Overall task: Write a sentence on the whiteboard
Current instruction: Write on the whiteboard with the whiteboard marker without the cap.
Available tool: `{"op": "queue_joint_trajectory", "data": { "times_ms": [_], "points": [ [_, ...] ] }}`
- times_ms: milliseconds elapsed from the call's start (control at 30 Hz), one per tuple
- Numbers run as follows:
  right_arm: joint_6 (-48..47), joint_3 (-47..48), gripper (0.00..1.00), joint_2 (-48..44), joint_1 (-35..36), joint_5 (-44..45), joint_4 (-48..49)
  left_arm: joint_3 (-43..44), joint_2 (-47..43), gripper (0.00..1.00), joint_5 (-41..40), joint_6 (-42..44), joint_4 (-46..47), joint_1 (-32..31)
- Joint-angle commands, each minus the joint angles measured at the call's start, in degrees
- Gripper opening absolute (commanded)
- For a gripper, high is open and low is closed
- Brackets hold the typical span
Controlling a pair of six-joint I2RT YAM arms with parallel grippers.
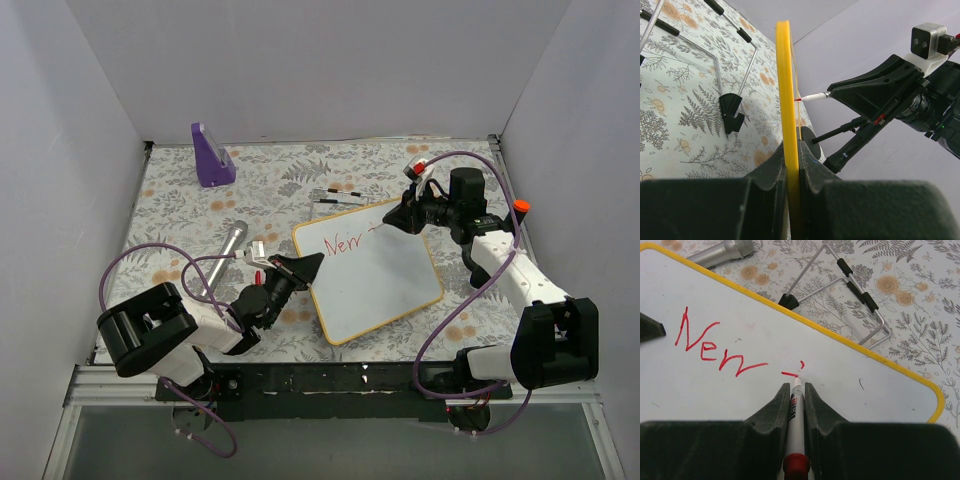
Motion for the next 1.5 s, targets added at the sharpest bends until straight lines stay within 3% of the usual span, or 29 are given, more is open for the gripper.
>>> {"op": "queue_joint_trajectory", "data": {
  "times_ms": [0,900,1467],
  "points": [
    [-2.2,0.8,0.01,0.1,0.0,-0.3,-3.0,-0.8,0.2,0.0,2.4,5.7,14.1,-0.4],
    [-6.8,-3.1,0.01,-5.8,0.1,-2.5,-11.6,-0.8,0.3,0.0,2.5,5.8,14.4,-0.4],
    [-0.4,1.9,0.01,-6.9,1.2,-6.0,-7.6,-0.8,0.6,0.0,2.6,5.8,14.1,-0.5]
  ]
}}
